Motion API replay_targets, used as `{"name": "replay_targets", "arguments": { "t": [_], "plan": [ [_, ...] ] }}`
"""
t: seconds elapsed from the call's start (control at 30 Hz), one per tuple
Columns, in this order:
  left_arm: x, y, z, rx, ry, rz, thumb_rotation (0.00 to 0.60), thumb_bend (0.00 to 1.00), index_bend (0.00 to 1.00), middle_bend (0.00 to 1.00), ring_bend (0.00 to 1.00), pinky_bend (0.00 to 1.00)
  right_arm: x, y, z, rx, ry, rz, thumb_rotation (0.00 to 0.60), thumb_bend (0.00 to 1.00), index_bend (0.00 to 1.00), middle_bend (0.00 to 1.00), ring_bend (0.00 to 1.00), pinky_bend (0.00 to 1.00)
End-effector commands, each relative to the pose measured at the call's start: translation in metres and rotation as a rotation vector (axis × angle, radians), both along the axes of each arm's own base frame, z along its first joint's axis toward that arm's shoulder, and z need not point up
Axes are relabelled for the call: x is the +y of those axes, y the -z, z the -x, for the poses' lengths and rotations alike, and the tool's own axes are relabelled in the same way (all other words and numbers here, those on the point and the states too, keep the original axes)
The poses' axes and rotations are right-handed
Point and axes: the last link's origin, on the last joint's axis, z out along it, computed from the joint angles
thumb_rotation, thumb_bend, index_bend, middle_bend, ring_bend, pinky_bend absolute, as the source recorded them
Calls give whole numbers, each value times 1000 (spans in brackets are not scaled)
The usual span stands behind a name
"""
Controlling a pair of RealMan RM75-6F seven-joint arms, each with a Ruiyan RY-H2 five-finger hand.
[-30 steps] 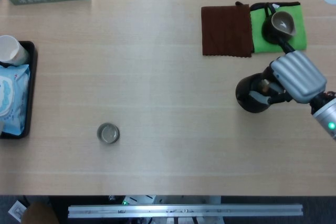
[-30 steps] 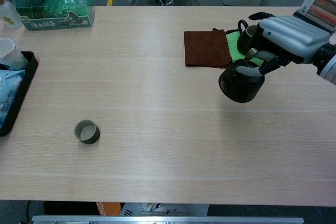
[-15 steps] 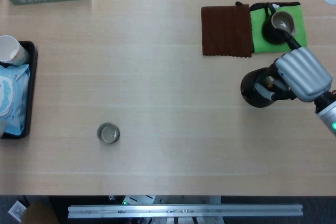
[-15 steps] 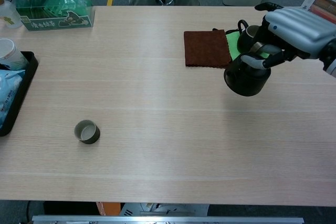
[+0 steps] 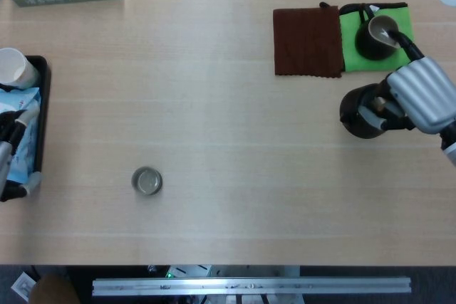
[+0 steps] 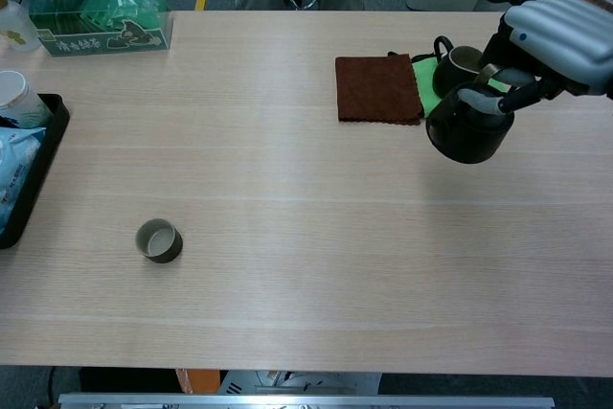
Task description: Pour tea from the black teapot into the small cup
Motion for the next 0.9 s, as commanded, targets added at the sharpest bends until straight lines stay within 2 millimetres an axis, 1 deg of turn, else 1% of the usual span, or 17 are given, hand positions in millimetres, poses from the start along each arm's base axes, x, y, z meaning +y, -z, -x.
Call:
{"name": "replay_targets", "arguments": {
  "t": [0.03, 0.2, 0.4, 0.53, 0.73, 0.9],
  "plan": [
    [1, 16, -6, 7, 33, 77, 600, 251, 71, 148, 130, 157, -1, -2, 2, 3, 6, 5, 435, 328, 1000, 963, 911, 60],
    [1, 38, -13, 19, 65, 169, 600, 251, 130, 176, 134, 157, -1, -7, 5, 7, 17, 13, 438, 328, 1000, 962, 912, 60],
    [1, 66, -15, 56, 84, 264, 600, 250, 157, 188, 138, 157, -1, -10, 9, 16, 28, 19, 439, 327, 1000, 963, 912, 60],
    [2, 79, -16, 53, 81, 281, 600, 251, 160, 198, 152, 157, -1, -12, 12, 20, 36, 21, 438, 328, 1000, 962, 911, 60],
    [4, 99, -21, 37, 86, 288, 600, 251, 202, 225, 178, 157, -1, -13, 14, 25, 44, 23, 439, 327, 1000, 963, 911, 60],
    [6, 113, -27, 41, 94, 311, 600, 250, 204, 214, 178, 157, 0, -14, 16, 27, 47, 22, 440, 328, 1000, 962, 912, 60]
  ]
}}
